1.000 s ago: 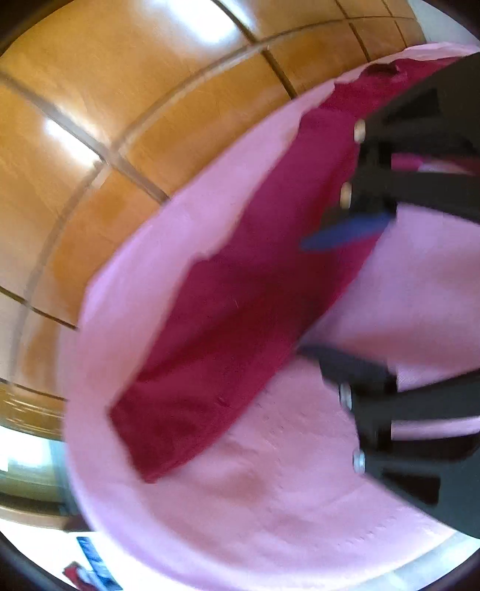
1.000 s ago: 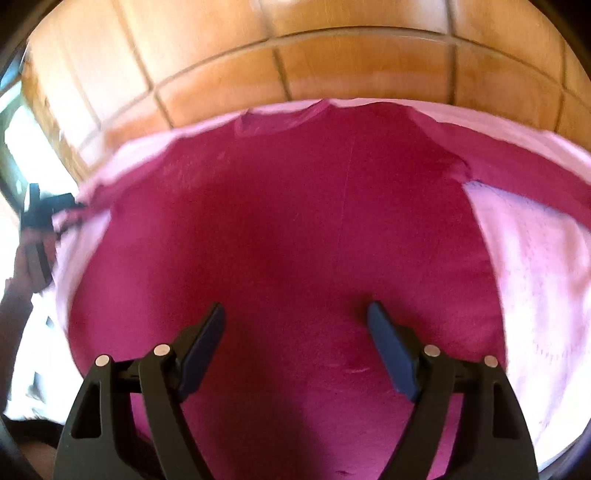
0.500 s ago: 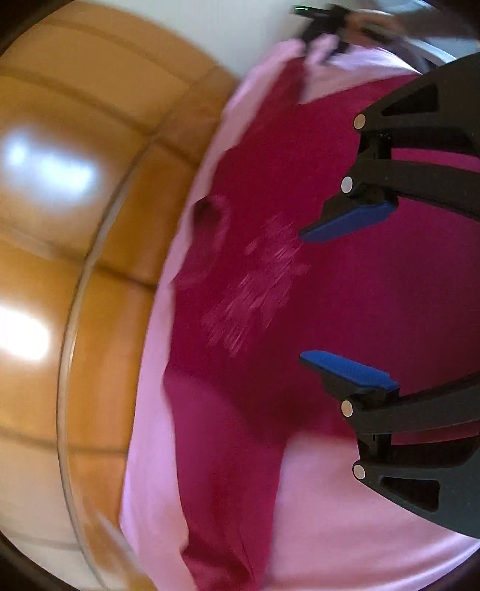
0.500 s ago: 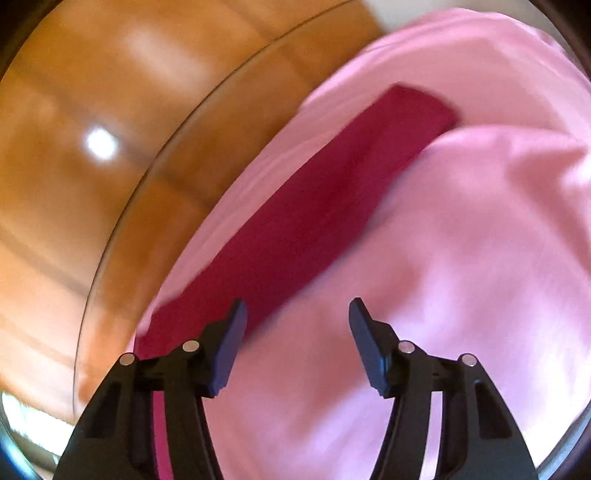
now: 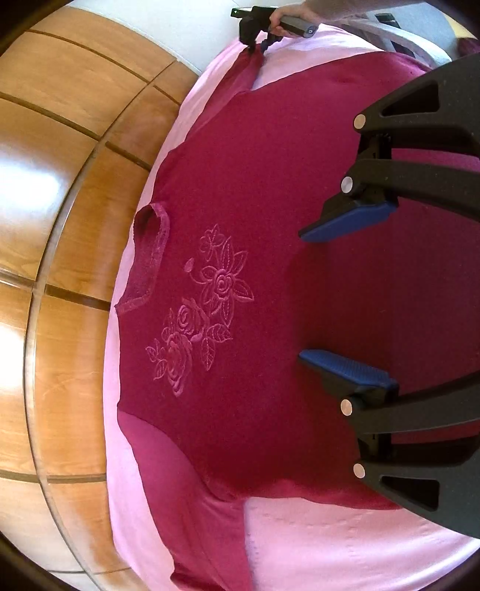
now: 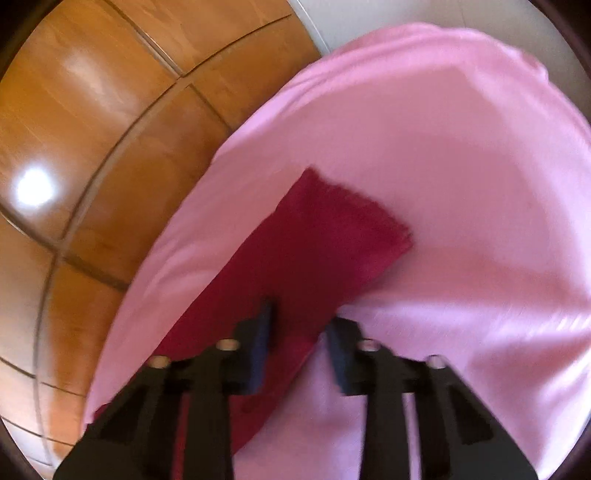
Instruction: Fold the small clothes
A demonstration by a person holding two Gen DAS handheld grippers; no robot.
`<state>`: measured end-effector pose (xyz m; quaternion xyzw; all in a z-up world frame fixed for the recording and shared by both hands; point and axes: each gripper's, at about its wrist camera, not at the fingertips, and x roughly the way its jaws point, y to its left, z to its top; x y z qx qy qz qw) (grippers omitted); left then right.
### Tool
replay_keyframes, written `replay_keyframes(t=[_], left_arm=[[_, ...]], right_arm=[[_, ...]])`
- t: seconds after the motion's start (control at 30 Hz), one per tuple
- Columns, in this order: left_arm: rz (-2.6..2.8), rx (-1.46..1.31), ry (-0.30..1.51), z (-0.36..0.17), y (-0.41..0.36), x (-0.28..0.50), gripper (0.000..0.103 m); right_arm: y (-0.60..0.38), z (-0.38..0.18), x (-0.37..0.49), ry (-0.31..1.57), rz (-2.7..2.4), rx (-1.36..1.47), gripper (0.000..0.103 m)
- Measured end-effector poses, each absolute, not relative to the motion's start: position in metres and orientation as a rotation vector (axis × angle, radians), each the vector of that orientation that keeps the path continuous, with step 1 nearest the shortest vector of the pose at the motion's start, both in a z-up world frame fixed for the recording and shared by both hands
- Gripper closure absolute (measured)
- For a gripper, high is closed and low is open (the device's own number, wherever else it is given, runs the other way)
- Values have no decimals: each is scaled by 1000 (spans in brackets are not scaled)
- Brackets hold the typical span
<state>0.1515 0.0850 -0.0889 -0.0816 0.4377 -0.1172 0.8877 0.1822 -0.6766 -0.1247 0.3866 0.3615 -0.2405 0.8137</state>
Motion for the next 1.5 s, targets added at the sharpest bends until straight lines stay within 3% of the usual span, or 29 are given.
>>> replay_keyframes(t=[0.07, 0.23, 0.5, 0.97, 1.0, 1.1, 1.17, 1.43, 1.5], left_arm=[[-243, -183, 910, -90, 85, 153, 44], [-255, -201, 915, -89, 85, 157, 44], [-282, -297, 921, -85, 98, 159, 44], [-347, -453, 905, -73, 113, 182, 44], [-355, -474, 906, -71, 115, 186, 44], [-384, -541, 910, -68, 120, 195, 43], [-398, -592, 913, -66, 122, 204, 43], [-394, -664, 961, -73, 113, 242, 43], [-400, -671, 977, -77, 107, 252, 43]], right_arm=[[-678, -116, 181, 781, -504, 776, 93], [-633, -77, 184, 742, -368, 613, 93], [-480, -42, 222, 752, 12, 440, 94], [-232, -84, 248, 926, 455, 274, 94], [-222, -87, 245, 932, 466, 261, 93], [-211, -88, 239, 931, 492, 261, 73], [-214, -83, 231, 921, 506, 279, 50], [-310, -56, 173, 837, 448, 399, 39], [-338, -56, 162, 833, 414, 455, 32]])
